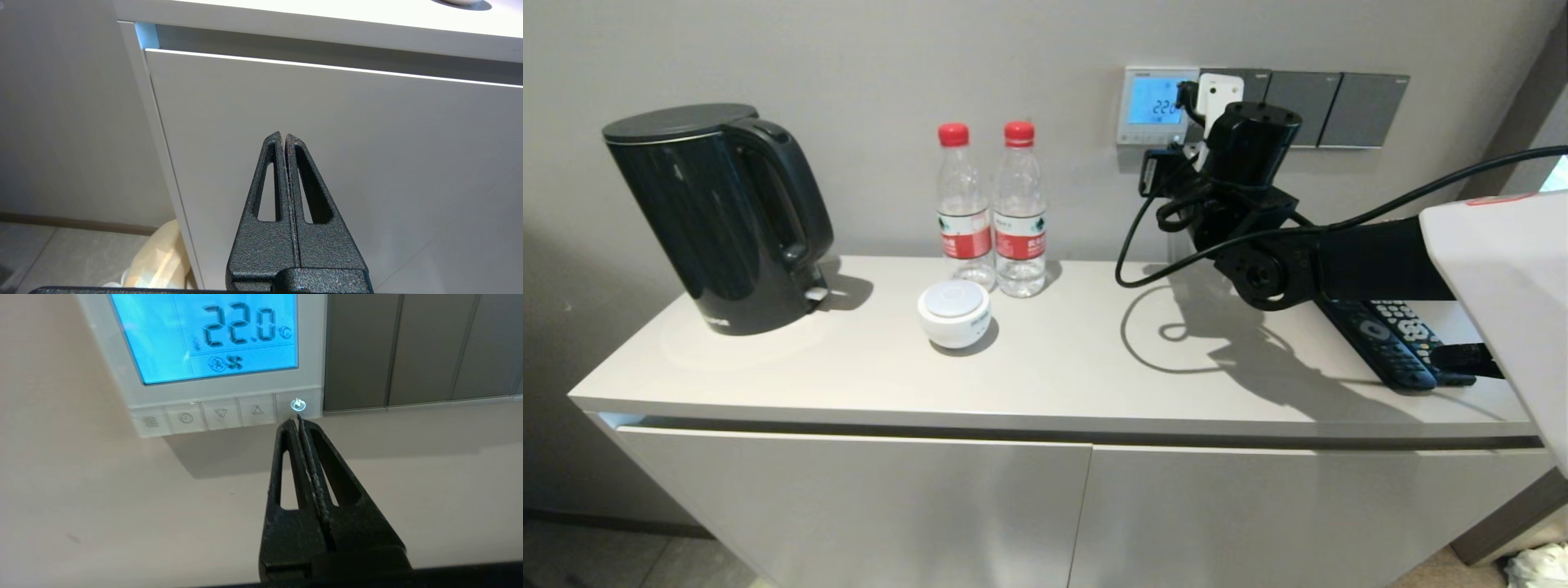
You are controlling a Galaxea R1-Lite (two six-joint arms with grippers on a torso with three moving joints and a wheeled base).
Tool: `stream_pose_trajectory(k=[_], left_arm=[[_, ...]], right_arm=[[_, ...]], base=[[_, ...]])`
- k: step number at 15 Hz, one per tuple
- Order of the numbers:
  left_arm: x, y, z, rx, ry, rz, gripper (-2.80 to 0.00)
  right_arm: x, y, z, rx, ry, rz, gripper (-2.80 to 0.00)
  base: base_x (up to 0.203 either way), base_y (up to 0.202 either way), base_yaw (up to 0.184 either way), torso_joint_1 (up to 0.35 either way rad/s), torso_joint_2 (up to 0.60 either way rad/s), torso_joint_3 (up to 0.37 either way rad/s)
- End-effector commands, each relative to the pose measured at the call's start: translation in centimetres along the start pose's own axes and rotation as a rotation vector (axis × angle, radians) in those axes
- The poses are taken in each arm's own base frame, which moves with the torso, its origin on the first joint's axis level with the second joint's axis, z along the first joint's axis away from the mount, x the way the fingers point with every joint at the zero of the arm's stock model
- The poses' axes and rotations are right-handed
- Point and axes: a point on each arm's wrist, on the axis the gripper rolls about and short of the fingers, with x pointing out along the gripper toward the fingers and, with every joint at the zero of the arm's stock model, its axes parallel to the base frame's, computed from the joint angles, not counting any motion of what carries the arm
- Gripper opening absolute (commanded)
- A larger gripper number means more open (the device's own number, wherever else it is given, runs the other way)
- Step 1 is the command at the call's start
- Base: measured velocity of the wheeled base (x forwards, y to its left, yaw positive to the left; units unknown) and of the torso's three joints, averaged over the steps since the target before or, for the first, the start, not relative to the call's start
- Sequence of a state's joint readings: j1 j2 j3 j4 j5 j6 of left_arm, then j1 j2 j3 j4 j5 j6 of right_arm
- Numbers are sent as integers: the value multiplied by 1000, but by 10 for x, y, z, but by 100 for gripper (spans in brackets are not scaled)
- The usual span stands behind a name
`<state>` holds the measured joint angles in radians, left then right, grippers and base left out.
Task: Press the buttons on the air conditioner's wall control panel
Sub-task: Turn on the central air conditioner, then press the temperature increase button
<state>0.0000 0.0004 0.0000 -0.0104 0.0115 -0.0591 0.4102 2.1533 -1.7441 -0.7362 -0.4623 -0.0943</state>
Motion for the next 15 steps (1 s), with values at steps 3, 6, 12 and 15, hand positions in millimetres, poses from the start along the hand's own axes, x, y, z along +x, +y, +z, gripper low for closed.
stream_pose_trajectory(k=[3,6,12,15], left_arm=[[0,0,0,-1,-1,1,-280],[0,0,0,-1,-1,1,-280],[0,0,0,-1,-1,1,-280],[0,0,0,-1,-1,1,-280]], right_arm=[[-15,9,15,18,-14,27,-280],[-23,17,20,13,-15,52,-280],[-11,22,12,-1,-24,44,-280],[-11,25,11,-5,-23,47,-280]], base=[[0,0,0,0,0,0],[0,0,0,0,0,0],[0,0,0,0,0,0],[0,0,0,0,0,0]])
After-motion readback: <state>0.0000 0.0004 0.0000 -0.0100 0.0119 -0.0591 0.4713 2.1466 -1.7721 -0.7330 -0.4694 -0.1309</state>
